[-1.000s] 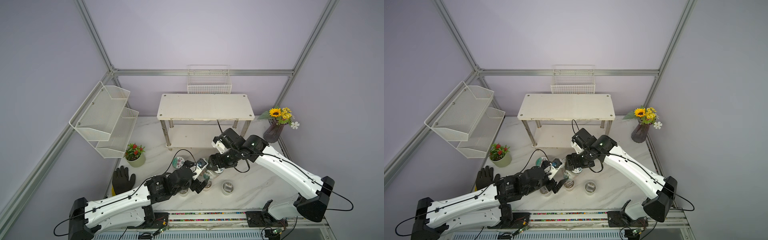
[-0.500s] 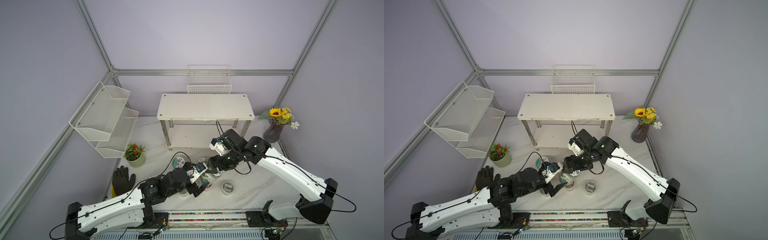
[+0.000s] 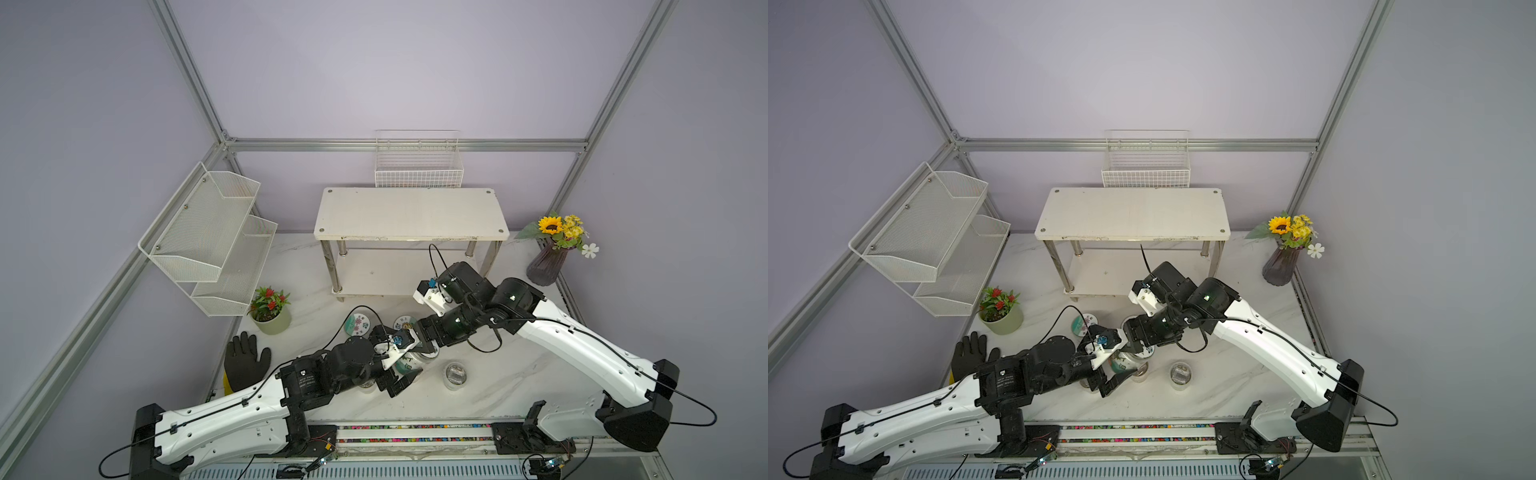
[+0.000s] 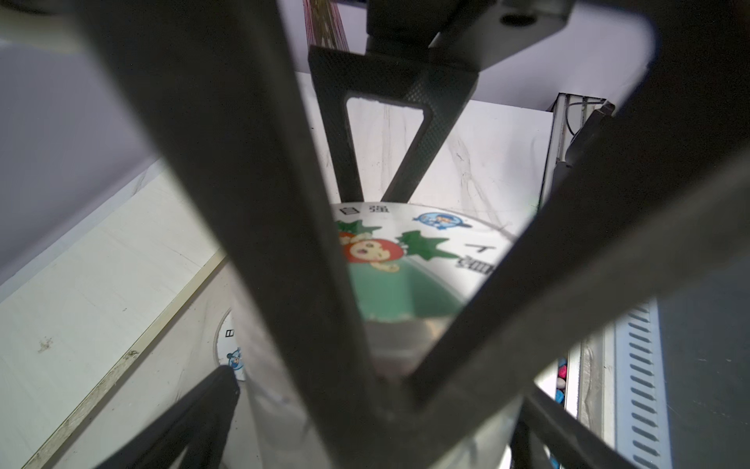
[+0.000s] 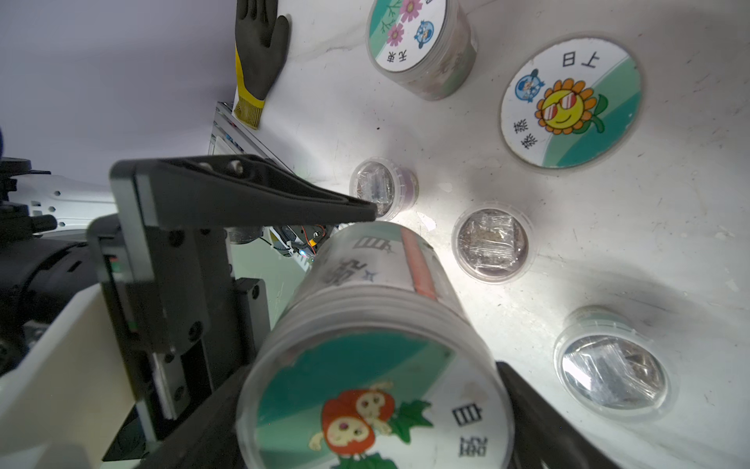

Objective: Place the seed container on the shelf
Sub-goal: Pick up the seed jar at the center of the board.

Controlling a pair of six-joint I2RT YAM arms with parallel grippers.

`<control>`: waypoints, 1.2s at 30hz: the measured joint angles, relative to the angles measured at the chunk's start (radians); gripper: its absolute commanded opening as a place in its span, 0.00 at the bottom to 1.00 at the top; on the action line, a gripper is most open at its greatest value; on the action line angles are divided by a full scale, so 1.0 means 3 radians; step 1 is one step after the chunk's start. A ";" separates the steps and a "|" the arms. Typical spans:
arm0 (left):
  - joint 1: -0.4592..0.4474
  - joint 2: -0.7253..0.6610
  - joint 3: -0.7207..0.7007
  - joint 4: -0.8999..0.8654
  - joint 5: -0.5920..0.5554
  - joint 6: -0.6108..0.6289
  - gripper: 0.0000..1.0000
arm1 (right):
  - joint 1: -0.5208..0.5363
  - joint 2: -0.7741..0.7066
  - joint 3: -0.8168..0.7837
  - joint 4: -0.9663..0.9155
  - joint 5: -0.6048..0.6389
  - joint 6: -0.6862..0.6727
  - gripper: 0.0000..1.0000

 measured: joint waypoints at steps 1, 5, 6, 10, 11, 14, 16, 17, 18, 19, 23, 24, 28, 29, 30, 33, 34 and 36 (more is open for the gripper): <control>0.0000 0.0000 0.0000 0.0000 0.0011 0.0003 1.00 | 0.0006 -0.0003 -0.0011 0.0009 -0.0005 0.0000 0.62; 0.0000 0.0001 0.0000 0.0009 0.0028 0.0005 1.00 | 0.0014 -0.0003 -0.0038 0.0029 -0.0013 0.0001 0.62; 0.0000 0.0001 0.0001 0.0013 0.0036 0.0006 1.00 | 0.0019 -0.0003 -0.0047 0.0032 -0.0014 0.0001 0.62; 0.0000 0.0018 0.0009 0.0024 0.0058 0.0006 1.00 | 0.0023 -0.0003 -0.0058 0.0029 -0.0013 0.0001 0.62; 0.0000 0.0028 0.0017 0.0025 0.0061 0.0006 1.00 | 0.0023 -0.0003 -0.0058 0.0025 -0.0010 0.0001 0.62; 0.0000 0.0056 0.0037 0.0056 0.0067 0.0008 1.00 | 0.0025 -0.0003 -0.0058 0.0023 0.0004 0.0003 0.62; 0.0000 0.0088 0.0064 0.0095 0.0070 0.0008 1.00 | 0.0037 -0.0003 -0.0060 0.0023 0.0018 0.0011 0.62; 0.0000 0.0104 0.0080 0.0108 0.0072 0.0006 1.00 | 0.0045 -0.0003 -0.0060 0.0023 0.0022 0.0019 0.62; -0.0001 0.0108 0.0089 0.0108 0.0072 0.0006 1.00 | 0.0045 -0.0003 -0.0060 0.0023 0.0023 0.0023 0.62; -0.0001 0.0112 0.0090 0.0108 0.0072 0.0008 1.00 | 0.0045 -0.0004 -0.0060 0.0025 0.0027 0.0027 0.62; -0.0001 0.0151 0.0090 0.0108 0.0071 0.0008 1.00 | 0.0045 -0.0003 -0.0060 0.0023 0.0033 0.0034 0.62; -0.0001 0.0154 0.0090 0.0108 0.0071 0.0006 1.00 | 0.0045 -0.0004 -0.0060 0.0023 0.0034 0.0036 0.62; 0.0000 0.0169 0.0090 0.0109 0.0067 0.0000 1.00 | 0.0047 -0.0004 -0.0060 0.0019 0.0058 0.0051 0.63; 0.0000 0.0177 0.0090 0.0112 0.0066 -0.0004 1.00 | 0.0047 -0.0003 -0.0058 0.0014 0.0070 0.0055 0.63; 0.0000 0.0182 0.0090 0.0116 0.0064 -0.0005 1.00 | 0.0048 -0.0003 -0.0058 0.0011 0.0079 0.0061 0.63; -0.0006 0.0219 0.0092 0.0234 0.0088 -0.0003 1.00 | 0.0090 0.0000 -0.0058 -0.0001 0.0109 0.0066 0.63; -0.0011 0.0226 0.0093 0.0278 0.0104 -0.0001 1.00 | 0.0113 0.0000 -0.0058 -0.0001 0.0114 0.0066 0.63; -0.0023 0.0235 0.0092 0.0343 0.0128 -0.0003 1.00 | 0.0149 0.0000 -0.0058 -0.0003 0.0117 0.0066 0.63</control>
